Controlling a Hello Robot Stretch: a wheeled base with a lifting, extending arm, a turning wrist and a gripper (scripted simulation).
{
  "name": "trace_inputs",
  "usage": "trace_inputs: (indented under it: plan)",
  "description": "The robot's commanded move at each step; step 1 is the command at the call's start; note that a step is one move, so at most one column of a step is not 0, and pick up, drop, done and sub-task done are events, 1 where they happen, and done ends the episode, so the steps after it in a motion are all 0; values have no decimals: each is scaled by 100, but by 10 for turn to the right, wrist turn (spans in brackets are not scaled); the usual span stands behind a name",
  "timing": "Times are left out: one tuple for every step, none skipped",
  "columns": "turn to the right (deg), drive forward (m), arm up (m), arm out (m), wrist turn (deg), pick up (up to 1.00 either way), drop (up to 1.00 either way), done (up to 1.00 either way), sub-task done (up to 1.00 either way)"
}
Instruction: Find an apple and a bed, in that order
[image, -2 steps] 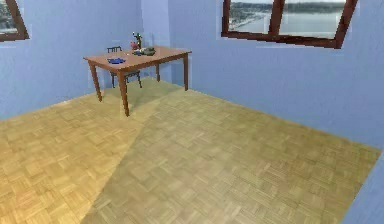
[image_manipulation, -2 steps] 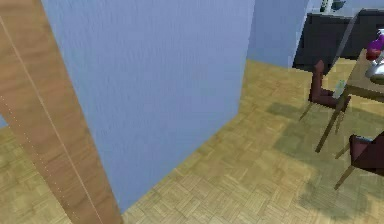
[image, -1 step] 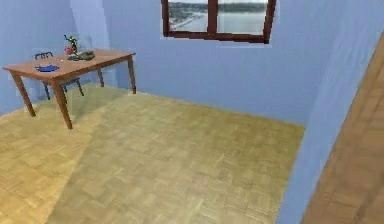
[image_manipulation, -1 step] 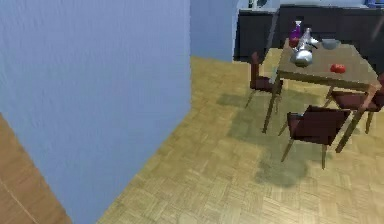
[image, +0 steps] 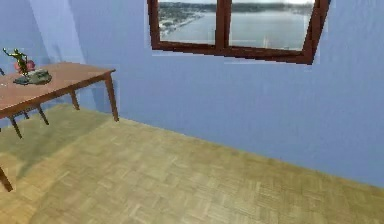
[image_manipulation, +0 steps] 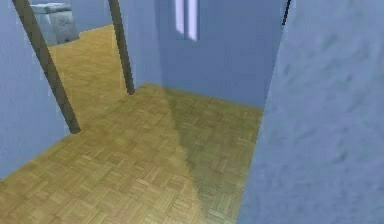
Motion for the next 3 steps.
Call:
trace_inputs:
  plan:
    - [90,0,0,0,0,0,0,0,0]
    - [30,0,0,0,0,0,0,0,0]
    - [0,20,0,0,0,0,0,0,0]
